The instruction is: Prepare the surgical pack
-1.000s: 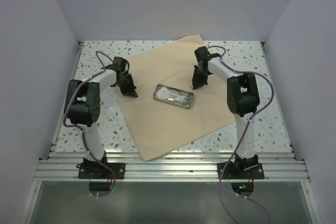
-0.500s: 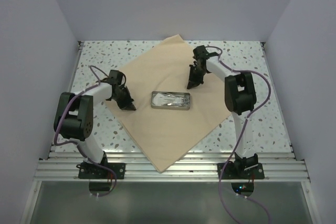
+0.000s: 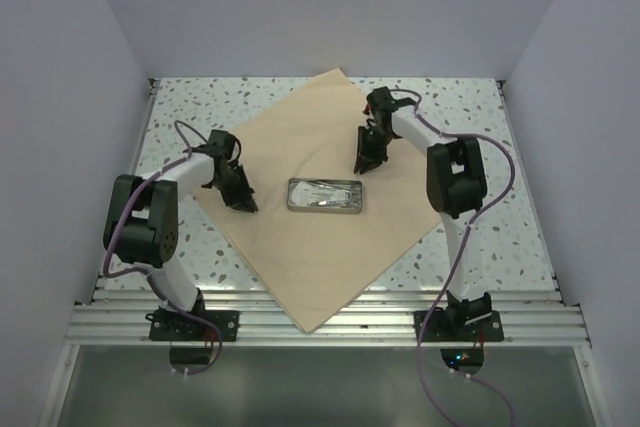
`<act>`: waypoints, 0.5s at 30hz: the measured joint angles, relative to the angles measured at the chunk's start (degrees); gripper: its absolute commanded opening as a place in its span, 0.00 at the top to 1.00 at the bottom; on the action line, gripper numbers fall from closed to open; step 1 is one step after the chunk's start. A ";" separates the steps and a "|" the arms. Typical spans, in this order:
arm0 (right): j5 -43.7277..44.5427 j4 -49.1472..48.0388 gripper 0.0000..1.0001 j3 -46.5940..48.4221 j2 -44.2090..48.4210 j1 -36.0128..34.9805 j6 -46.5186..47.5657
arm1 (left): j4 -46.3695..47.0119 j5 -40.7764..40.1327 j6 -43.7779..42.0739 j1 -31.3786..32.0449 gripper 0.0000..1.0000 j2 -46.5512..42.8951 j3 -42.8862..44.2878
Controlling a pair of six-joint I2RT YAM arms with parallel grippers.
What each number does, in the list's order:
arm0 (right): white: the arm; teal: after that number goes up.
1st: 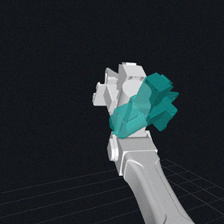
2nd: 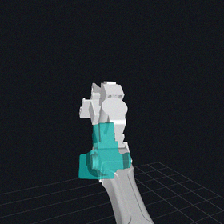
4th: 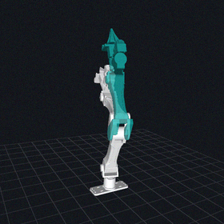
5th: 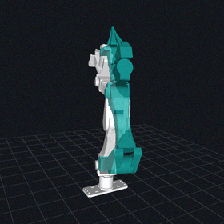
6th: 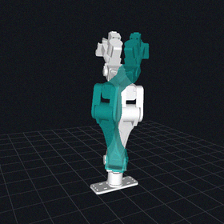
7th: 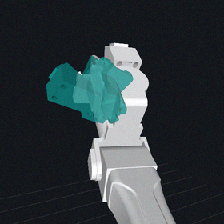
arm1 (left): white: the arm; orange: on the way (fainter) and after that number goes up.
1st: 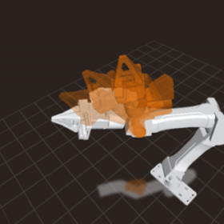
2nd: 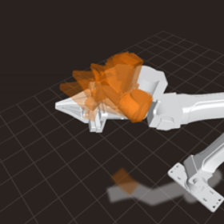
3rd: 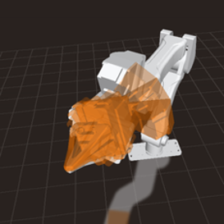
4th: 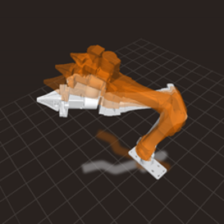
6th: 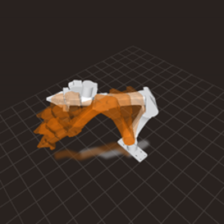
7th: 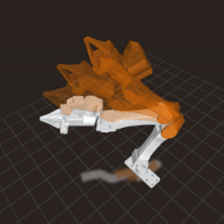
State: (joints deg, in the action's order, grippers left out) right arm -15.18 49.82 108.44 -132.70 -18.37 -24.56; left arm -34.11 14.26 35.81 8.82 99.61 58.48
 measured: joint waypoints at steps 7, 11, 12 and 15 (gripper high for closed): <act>2.40 3.39 0.55 -8.41 7.34 0.11 2.38 | -1.99 -1.16 -3.52 1.70 0.79 -1.03 3.87; 2.40 5.07 0.50 -12.74 13.46 0.15 3.87 | -2.67 -0.15 -4.83 3.98 0.76 -1.09 3.89; 2.21 5.14 0.50 -13.35 14.84 0.15 4.13 | -2.78 0.33 -5.11 4.42 0.73 -1.09 3.93; 1.95 5.11 0.49 -14.36 17.73 0.13 4.42 | -2.95 1.46 -5.88 5.35 0.70 -0.63 4.87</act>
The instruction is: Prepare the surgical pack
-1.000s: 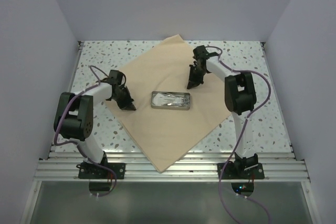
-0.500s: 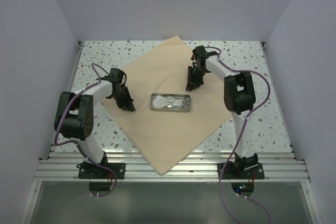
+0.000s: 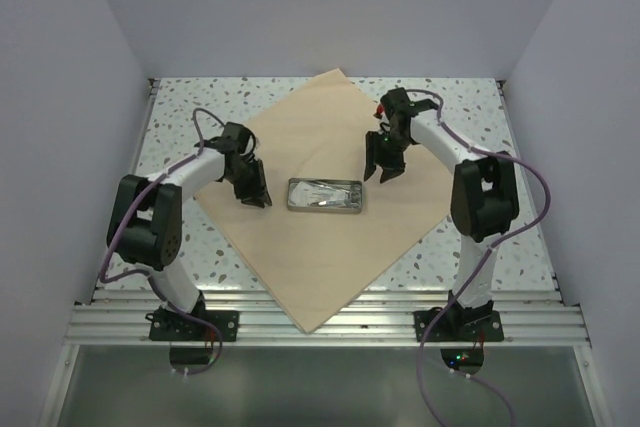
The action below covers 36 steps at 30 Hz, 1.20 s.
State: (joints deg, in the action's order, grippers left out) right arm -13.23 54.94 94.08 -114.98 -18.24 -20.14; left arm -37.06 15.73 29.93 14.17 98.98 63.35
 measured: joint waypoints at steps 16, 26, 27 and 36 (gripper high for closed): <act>-3.06 -0.98 0.57 -1.42 -2.12 -3.17 -0.44 | 1.42 1.42 -4.11 3.21 0.68 6.23 6.51; -5.95 -3.02 0.71 -2.03 -4.00 -3.50 -1.99 | 1.31 2.64 -4.17 3.21 0.69 8.81 8.81; -6.01 -3.13 0.71 -2.19 -4.00 -3.48 -2.03 | 1.27 2.78 -4.15 3.21 0.70 8.96 9.22; -6.34 -3.98 0.74 -3.61 -4.00 -3.43 -3.54 | -0.07 2.93 -4.15 3.13 0.70 11.08 12.96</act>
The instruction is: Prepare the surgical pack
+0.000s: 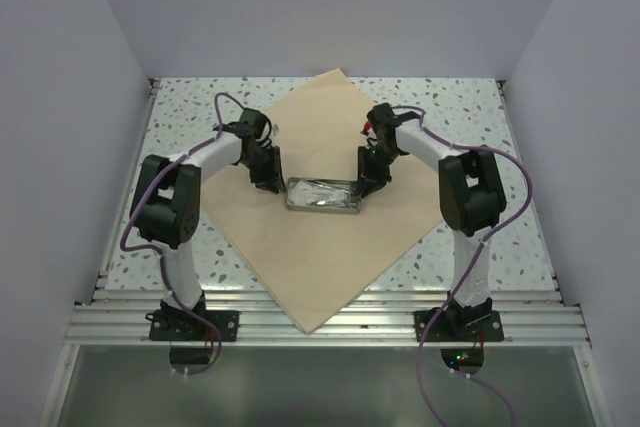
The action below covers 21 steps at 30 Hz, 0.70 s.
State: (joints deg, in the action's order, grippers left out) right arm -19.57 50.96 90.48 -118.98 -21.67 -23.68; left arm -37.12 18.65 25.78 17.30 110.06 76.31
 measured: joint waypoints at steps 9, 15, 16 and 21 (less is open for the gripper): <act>-0.09 0.00 0.76 -0.22 0.00 0.28 -2.01 | -1.92 -0.09 -0.11 -0.17 0.71 2.69 4.15; -1.11 -0.52 0.79 -0.83 0.00 0.46 -3.41 | -2.19 0.94 -0.02 -0.33 0.71 3.89 6.82; -1.27 -0.90 0.78 -0.83 0.00 0.35 -3.67 | -2.10 1.40 -0.02 -0.22 0.71 3.98 7.23; -1.64 -1.53 0.79 -0.70 -0.28 0.22 -4.15 | -2.21 1.97 -0.04 0.09 0.71 4.22 7.91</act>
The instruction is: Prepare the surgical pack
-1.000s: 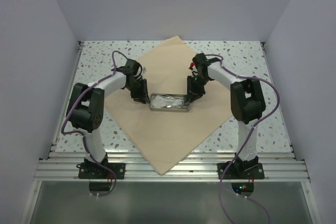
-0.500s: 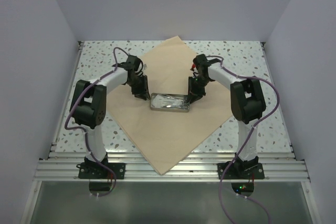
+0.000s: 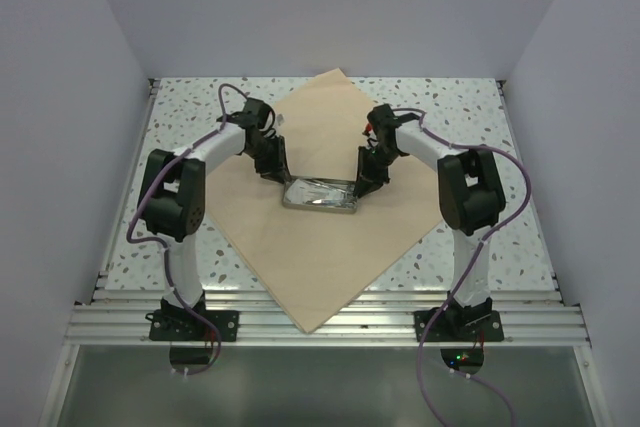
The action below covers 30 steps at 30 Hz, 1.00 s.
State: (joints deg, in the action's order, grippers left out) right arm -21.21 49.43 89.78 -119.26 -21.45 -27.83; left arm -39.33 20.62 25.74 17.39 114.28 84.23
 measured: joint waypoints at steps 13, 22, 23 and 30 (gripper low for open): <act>-0.37 0.20 0.81 0.20 -0.55 0.28 -1.31 | -0.48 0.15 -0.04 -0.13 0.72 1.79 1.79; -0.57 0.74 0.81 1.29 -1.57 0.63 -1.60 | -0.70 0.13 -0.07 -0.22 0.73 3.30 4.33; -0.55 0.74 0.80 1.29 -1.60 0.63 -1.62 | -0.70 0.13 -0.07 -0.24 0.72 3.45 4.59; -0.76 0.48 0.71 2.29 -2.10 0.61 -1.75 | -0.74 -0.04 -0.07 -0.74 0.66 3.63 5.05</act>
State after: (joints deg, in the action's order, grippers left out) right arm -21.98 49.91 92.07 -121.36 -20.84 -29.58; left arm -40.07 20.58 25.67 16.64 117.91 89.27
